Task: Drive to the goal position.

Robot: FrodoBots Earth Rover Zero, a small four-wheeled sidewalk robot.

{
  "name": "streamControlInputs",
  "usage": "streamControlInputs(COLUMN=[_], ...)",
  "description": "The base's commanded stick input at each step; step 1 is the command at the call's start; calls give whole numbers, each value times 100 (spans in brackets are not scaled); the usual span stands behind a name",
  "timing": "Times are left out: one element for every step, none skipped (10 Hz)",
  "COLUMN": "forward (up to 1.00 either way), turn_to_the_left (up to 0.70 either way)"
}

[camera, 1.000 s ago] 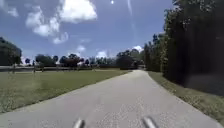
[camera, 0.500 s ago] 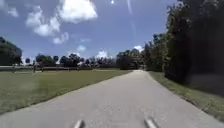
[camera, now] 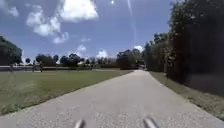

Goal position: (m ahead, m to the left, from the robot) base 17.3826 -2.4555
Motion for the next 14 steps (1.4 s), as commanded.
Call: streamControlInputs(forward=[50, 50, 50, 50, 50, 50, 50, 50, 50, 50, 50, 50, 50, 50], turn_to_the_left=[0, 0, 0, 0, 0, 0, 0, 0, 0, 0, 0, 0, -3, -49])
